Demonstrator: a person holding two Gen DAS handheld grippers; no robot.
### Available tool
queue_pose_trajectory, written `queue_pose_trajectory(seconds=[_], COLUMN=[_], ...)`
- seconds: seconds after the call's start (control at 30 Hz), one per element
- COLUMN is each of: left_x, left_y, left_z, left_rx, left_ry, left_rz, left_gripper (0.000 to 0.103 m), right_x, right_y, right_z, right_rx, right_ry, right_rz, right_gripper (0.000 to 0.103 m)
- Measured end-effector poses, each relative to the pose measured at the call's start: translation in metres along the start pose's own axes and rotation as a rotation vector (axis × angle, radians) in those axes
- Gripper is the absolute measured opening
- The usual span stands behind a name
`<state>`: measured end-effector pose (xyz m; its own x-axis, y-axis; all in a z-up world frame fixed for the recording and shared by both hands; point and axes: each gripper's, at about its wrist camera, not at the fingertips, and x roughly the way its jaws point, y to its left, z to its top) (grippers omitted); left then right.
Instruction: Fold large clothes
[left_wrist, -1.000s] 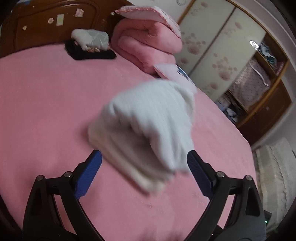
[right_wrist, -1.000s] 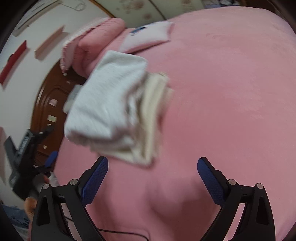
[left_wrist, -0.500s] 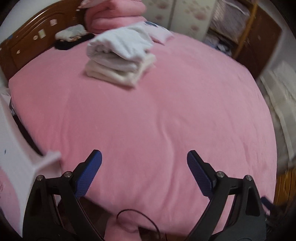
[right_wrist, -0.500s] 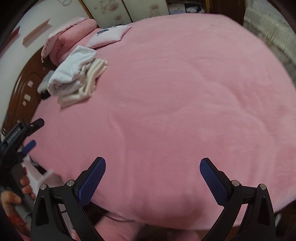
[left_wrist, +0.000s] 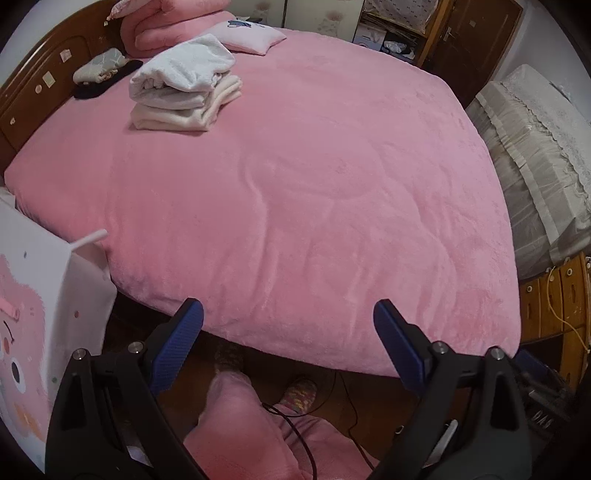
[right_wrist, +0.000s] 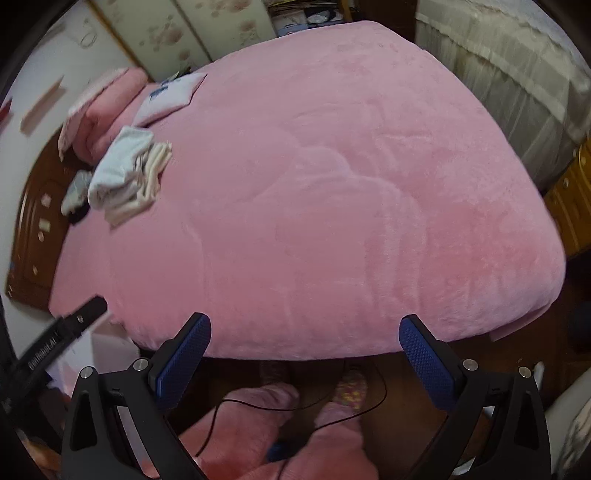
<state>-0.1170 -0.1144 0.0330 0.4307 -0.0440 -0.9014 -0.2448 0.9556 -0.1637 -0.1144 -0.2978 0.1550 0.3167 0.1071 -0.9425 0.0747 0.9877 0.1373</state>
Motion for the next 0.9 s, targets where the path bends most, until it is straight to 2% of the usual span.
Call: queue_pose_trajectory(seconds=[0.13, 0.23, 0.33, 0.5, 0.9], left_x=[0.0, -0.007, -0.014, -0.021, -0.019], left_y=[-0.019, -0.028, -0.034, -0.041, -0.034], left_z=[-0.001, 0.004, 0.011, 0.013, 0.01], left_rx=[0.045, 0.069, 0.088, 0.131, 0.141], left_ry=[0.021, -0.005, -0.044, -0.051, -0.024], left_rz=[-0.002, -0.023, -0.012, -0.007, 0.004], left_gripper=[0.093, 0.093, 0.093, 0.093, 0.093], right_x=[0.009, 0.014, 0.009, -0.004, -0.007], right_y=[0.032, 0.051, 0.064, 0.072, 0.079], right_z=[0.0, 0.012, 0.021, 0.022, 0.029], right_rx=[-0.086, -0.109, -0.12, -0.12, -0.069], right_ry=[0.02, 0.011, -0.005, -0.023, -0.036], right_rz=[-0.036, -0.038, -0.024, -0.03, -0.019], right_gripper=[0.103, 0.103, 0.103, 0.103, 0.103])
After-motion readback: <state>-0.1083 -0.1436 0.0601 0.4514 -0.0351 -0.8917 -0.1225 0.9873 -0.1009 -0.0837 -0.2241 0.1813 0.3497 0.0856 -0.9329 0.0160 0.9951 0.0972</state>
